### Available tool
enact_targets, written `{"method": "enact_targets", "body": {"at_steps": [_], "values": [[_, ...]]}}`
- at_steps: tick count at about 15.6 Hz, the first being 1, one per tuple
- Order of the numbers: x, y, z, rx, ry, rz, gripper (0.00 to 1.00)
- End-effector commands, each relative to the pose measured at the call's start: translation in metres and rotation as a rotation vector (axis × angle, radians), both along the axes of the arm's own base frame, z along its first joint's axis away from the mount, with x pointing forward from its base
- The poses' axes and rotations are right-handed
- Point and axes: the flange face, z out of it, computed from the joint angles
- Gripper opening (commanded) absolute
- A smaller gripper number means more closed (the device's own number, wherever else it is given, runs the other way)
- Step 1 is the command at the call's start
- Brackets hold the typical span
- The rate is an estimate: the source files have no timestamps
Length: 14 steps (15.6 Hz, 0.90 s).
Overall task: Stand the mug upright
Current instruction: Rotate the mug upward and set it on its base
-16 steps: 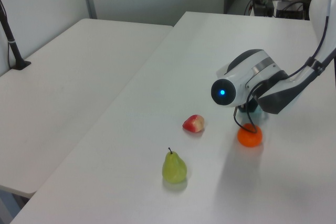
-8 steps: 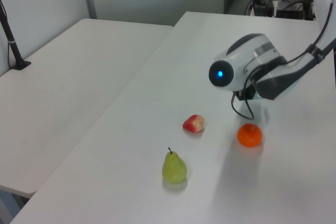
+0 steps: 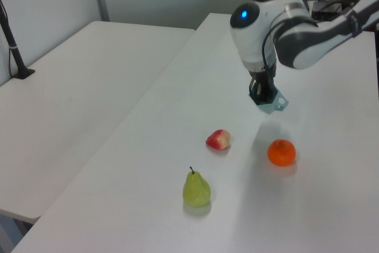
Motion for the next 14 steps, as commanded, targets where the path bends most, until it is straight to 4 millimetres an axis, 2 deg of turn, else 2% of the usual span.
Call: {"method": "enact_targets", "body": {"at_steps": [1,4,7,10,14], "values": [[0.015,-0.023,0.003,0.255,0.018,0.084,0.0],[0.025,-0.053,-0.014,0.346,0.04,0.185,0.0],[0.033,-0.082,-0.021,0.478,0.09,0.262,0.0],[0.04,-0.097,-0.036,0.522,0.114,0.3,0.02],[0.047,-0.101,-0.048,0.525,0.083,0.302,0.06]]}}
